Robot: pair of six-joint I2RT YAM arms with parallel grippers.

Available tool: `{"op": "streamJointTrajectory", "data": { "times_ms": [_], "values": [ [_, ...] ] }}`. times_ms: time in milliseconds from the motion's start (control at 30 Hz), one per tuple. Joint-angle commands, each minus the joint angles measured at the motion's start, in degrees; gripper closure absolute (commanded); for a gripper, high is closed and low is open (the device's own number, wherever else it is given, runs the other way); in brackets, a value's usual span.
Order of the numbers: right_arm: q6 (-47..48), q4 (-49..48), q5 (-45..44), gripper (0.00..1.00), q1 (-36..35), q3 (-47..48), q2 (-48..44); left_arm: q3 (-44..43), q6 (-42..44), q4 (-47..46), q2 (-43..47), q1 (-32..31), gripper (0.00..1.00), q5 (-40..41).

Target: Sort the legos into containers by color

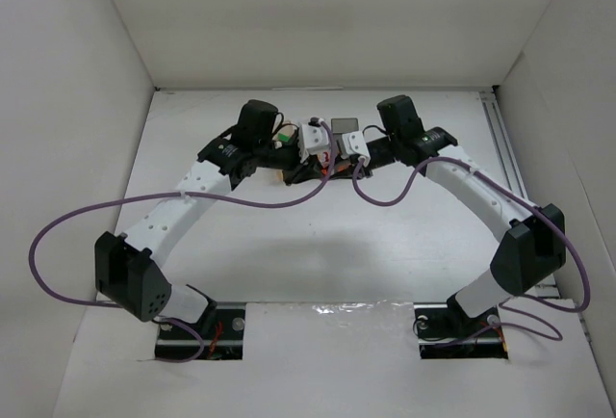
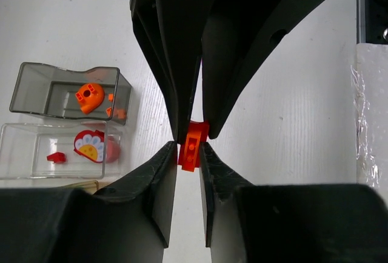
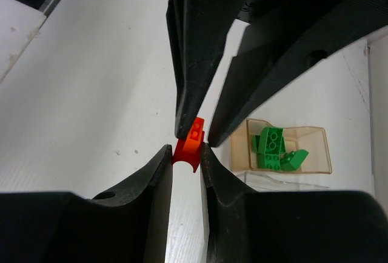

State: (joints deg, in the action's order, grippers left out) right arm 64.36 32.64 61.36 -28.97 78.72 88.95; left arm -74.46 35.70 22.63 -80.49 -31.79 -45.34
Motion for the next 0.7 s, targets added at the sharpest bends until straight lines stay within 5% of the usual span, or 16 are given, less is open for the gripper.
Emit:
{"op": "streamJointTrajectory", "data": {
  "times_ms": [0,200,500,667],
  "values": [
    [1.21,0.49,2.36,1.0,-0.56,2.14,-1.85,-0.87,0.6,0.04,0.51,-0.2,0.83,-0.71],
    [1.21,1.11,1.13,1.0,-0.56,2.14,-1.32,-0.87,2.18,1.09,0.51,-0.2,1.0,-1.85],
    [-0.02,0.49,-2.92,1.0,-0.56,-0.58,-0.18,0.19,2.97,-1.18,3.75,-0.2,1.0,-2.38],
    [-0.02,-0.04,-4.85,1.0,1.89,-4.0,-0.18,0.72,-5.43,-7.41,5.25,1.46,1.0,-1.33]
  ]
}}
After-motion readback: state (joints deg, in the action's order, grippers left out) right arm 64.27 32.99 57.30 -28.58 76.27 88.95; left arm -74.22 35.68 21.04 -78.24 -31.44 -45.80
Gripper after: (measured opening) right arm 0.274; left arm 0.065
